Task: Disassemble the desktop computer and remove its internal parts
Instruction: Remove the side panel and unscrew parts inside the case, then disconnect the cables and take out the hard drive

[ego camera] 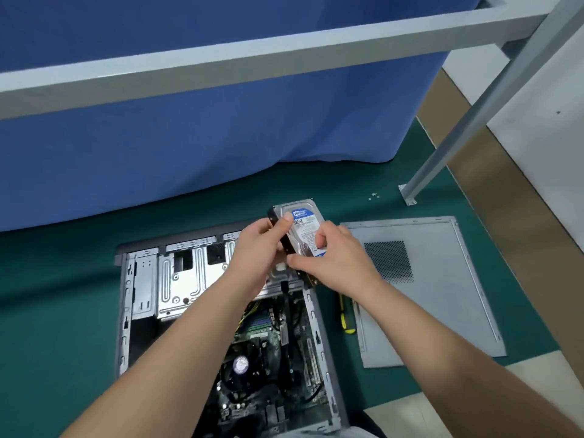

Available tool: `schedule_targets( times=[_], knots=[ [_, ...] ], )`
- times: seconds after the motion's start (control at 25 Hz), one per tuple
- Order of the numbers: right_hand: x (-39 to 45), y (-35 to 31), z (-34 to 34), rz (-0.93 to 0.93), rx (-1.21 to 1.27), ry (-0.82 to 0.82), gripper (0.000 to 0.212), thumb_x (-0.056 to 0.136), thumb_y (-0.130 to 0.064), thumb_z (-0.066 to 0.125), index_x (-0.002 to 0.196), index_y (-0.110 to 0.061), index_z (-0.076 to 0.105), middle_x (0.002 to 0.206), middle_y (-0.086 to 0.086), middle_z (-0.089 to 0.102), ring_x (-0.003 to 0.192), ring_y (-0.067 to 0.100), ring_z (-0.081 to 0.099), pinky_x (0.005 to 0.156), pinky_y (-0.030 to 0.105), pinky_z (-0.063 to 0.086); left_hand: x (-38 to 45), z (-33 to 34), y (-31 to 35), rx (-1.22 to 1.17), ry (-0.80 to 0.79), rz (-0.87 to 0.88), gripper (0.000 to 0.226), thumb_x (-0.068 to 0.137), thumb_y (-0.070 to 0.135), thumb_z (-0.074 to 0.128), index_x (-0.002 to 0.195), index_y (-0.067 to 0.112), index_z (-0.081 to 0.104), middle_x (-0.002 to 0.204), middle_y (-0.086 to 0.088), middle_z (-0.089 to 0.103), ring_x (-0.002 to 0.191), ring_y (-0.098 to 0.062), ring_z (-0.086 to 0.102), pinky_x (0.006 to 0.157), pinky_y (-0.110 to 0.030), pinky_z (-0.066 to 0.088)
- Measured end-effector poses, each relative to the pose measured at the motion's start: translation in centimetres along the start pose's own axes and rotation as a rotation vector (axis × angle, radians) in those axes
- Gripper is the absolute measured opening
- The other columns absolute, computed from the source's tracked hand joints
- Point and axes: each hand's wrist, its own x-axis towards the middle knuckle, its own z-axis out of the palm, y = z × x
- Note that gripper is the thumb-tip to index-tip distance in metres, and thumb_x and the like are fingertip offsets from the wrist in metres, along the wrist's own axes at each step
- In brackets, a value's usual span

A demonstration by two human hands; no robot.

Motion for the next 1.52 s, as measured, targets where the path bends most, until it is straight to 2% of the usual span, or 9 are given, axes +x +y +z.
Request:
schedule_targets(
  times=[0.12,0.24,0.32,0.44,0.64,0.88,1.28,1.44,1.52],
  knots=[
    [2.6,2.6,-1.0,0.088,0.129,0.015,0.061,0.053,-0.077,0.07,0.079,-0.028,0.045,0.091,-0.008,0.059,0.079,0.011,0.056,0.061,0.034,0.04,3.5,1.3,0.8,0.368,0.056,0.109,0.04,0.101,0.051,0.057,0.092,0.016,0.075,0.084,0.0,0.076,0.082,-0.03,0.071,0.081,-0.042,0.059],
    [5.9,5.0,-2.9,0.174,0.129,0.032,0.065,0.051,-0.08,0.07,0.079,-0.026,0.046,0.089,-0.006,0.061,0.079,0.013,0.057,0.06,0.034,0.038,7.3,-0.3,1.0,0.915,0.291,0.342,0.042,0.103,0.05,0.046,0.101,0.017,0.073,0.1,-0.004,0.074,0.1,-0.031,0.065,0.089,-0.042,0.051],
    [8.7,6.3,-4.1,0.204,0.081,0.004,0.063,0.053,-0.078,0.068,0.078,-0.026,0.045,0.09,-0.002,0.062,0.083,0.018,0.057,0.061,0.035,0.038,9.4,-2.2,0.5,1.195,0.336,0.314,0.039,0.105,0.046,0.042,0.111,0.022,0.072,0.117,-0.005,0.071,0.115,-0.032,0.059,0.098,-0.045,0.043],
    [13.5,7.4,-5.0,0.25,-0.054,-0.046,0.058,0.057,-0.074,0.068,0.088,-0.03,0.047,0.105,0.004,0.062,0.099,0.027,0.058,0.074,0.036,0.046,10.9,-3.6,-1.4,1.447,0.315,0.16,0.05,0.107,0.046,0.028,0.103,0.023,0.073,0.119,-0.002,0.071,0.132,-0.024,0.049,0.106,-0.046,0.034],
    [22.2,8.2,-4.6,0.33,-0.218,-0.008,0.081,0.064,-0.067,0.07,0.134,-0.035,0.045,0.122,0.012,0.055,0.113,0.035,0.056,0.091,0.04,0.051,11.6,-3.7,-2.8,1.522,0.448,0.233,0.056,0.101,0.042,0.023,0.098,0.026,0.077,0.111,0.005,0.074,0.131,-0.021,0.054,0.105,-0.044,0.038],
    [28.9,9.7,-2.8,0.357,-0.258,0.048,0.083,0.071,-0.058,0.073,0.138,-0.018,0.046,0.132,0.017,0.043,0.123,0.038,0.043,0.093,0.044,0.044,11.7,-3.8,-3.6,1.571,0.538,0.383,0.048,0.098,0.036,0.034,0.085,0.022,0.078,0.089,-0.003,0.076,0.094,-0.032,0.069,0.085,-0.043,0.047],
    [31.7,11.8,0.3,0.322,-0.285,0.187,0.087,0.076,-0.065,0.073,0.139,-0.013,0.043,0.137,0.018,0.042,0.129,0.039,0.04,0.102,0.047,0.039,12.2,-4.2,-4.8,1.58,0.611,0.466,0.046,0.099,0.034,0.036,0.08,0.022,0.076,0.083,-0.001,0.075,0.087,-0.032,0.068,0.074,-0.042,0.043],
    [30.7,11.5,-0.4,0.326,-0.309,0.07,0.1,0.081,-0.073,0.063,0.151,-0.009,0.03,0.165,0.021,0.012,0.15,0.041,0.018,0.122,0.049,0.022,12.2,-4.1,-4.8,1.573,0.594,0.463,0.046,0.099,0.034,0.036,0.077,0.022,0.075,0.08,0.0,0.074,0.082,-0.031,0.067,0.072,-0.041,0.043],
    [29.2,10.7,-1.0,0.268,-0.326,0.047,0.089,0.086,-0.069,0.06,0.148,-0.008,0.038,0.169,0.018,-0.001,0.155,0.038,0.007,0.126,0.049,0.011,12.1,-3.9,-4.6,1.564,0.597,0.478,0.045,0.099,0.033,0.037,0.073,0.02,0.073,0.077,-0.002,0.073,0.079,-0.032,0.067,0.07,-0.04,0.043]
  ],
)
